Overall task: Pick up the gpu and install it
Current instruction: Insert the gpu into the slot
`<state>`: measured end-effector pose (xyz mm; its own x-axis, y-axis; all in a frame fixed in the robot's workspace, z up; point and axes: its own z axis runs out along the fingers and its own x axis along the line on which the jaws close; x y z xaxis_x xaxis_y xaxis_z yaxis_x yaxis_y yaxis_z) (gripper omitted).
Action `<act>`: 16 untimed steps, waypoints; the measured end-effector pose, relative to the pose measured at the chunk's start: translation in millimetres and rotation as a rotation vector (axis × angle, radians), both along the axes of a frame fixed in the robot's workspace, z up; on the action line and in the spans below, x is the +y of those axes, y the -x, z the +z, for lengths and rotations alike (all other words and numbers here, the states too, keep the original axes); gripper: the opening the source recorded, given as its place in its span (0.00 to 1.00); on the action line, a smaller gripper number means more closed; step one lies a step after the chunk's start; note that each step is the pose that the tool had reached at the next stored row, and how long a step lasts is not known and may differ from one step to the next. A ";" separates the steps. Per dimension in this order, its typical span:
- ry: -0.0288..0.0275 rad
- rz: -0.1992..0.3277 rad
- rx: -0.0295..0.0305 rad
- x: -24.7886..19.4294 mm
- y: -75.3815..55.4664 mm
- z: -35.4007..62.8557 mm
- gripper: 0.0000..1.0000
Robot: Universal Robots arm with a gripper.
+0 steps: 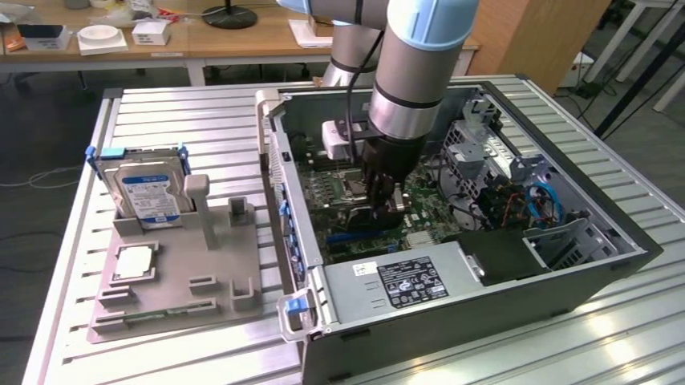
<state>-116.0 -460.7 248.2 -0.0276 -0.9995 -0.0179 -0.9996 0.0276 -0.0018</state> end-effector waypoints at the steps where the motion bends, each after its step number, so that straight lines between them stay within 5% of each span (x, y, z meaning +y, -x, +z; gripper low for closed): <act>1: 0.0014 0.000 0.0000 0.0 0.0 0.0 0.26; 4: 0.0107 0.000 0.0003 0.0 -0.2 -0.1 0.26; 10: 0.0118 0.000 0.0047 -0.1 -1.6 0.4 0.26; 14: 0.0110 0.000 -0.0096 0.0 -2.0 0.3 0.26; 16: 0.0111 0.000 -0.0098 0.0 -2.0 0.3 0.26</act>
